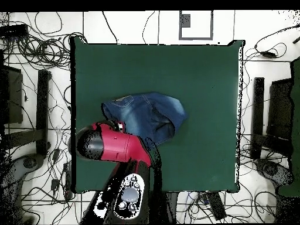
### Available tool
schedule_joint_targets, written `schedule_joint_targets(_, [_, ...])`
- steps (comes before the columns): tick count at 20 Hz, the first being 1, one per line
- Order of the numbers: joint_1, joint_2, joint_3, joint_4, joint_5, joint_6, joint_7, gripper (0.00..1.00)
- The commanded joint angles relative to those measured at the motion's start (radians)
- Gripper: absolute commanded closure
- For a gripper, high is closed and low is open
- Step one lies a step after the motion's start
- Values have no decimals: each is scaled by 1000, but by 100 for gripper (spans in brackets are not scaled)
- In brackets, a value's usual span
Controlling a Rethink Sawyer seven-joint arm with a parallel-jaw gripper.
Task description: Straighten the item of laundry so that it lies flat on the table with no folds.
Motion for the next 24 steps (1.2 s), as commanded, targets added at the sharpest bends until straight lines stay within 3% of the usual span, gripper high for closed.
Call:
schedule_joint_targets(1, [-20,-116,32,109,-41,220,119,100])
schedule_joint_targets(13, [-19,-150,3,51,-79,378,123,100])
schedule_joint_targets(19, [-23,-236,-7,62,-94,497,102,100])
schedule_joint_targets(24, [-47,-326,25,164,-80,359,70,100])
